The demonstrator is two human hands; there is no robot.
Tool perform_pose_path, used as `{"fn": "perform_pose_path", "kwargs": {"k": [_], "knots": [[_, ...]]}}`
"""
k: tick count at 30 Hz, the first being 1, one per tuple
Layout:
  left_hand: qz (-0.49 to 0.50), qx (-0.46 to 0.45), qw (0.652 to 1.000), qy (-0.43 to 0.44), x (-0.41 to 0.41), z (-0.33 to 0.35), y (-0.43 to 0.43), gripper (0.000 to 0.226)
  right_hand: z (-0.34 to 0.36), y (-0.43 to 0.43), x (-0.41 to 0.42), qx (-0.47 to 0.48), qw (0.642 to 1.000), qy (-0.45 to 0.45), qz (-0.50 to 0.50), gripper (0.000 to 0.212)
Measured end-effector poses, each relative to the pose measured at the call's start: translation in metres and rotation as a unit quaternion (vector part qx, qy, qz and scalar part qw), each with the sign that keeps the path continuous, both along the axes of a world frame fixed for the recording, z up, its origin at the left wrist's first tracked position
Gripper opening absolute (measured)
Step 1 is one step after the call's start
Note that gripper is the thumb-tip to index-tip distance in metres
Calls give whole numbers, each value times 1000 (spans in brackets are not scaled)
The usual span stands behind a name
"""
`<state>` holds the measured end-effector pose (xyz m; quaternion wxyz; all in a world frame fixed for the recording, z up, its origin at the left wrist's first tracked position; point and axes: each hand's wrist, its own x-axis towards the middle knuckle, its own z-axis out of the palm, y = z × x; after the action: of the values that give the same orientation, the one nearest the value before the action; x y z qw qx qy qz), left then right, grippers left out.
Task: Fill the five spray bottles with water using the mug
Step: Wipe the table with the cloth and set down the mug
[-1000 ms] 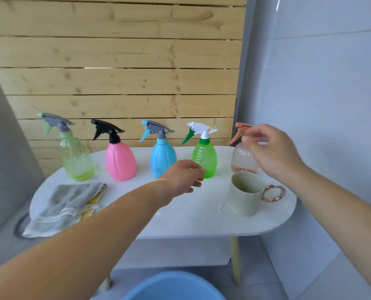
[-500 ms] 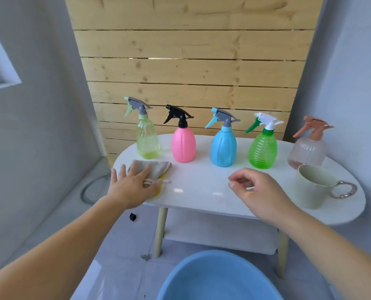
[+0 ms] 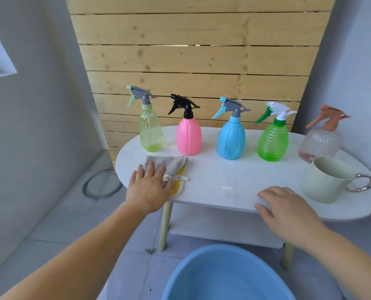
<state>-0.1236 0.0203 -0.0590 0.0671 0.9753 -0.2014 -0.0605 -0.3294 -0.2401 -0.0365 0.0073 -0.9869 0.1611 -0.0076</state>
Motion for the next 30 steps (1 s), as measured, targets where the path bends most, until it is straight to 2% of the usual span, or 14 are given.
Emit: {"fn": "perform_pose_path", "kwargs": {"k": [3,10,13,17,20,25,30], "knots": [[15,26,999,-34,10,-3,1,70,-18,-6,-11,-18,1000,-7,-5,44],[-102,-2,995,-13,-19,-2,-70,64,-43,-14,-27,-45,999,-16,18,71],[-126,-7,992,-7,-32,-4,-102,64,-37,-15,-27,-47,999,-1,19,61],[-85,-24,996,-23,-23,-4,-108,64,-31,-19,-27,-21,999,31,26,60],[-93,-24,995,-24,-18,-1,-113,62,-26,-22,-27,-9,999,12,32,62],[-158,-17,986,-49,-24,3,-133,51,-24,-28,-23,47,997,-5,66,81],[-264,-36,963,-43,-46,0,-146,55,-23,-29,-23,44,997,-7,69,81]]}}
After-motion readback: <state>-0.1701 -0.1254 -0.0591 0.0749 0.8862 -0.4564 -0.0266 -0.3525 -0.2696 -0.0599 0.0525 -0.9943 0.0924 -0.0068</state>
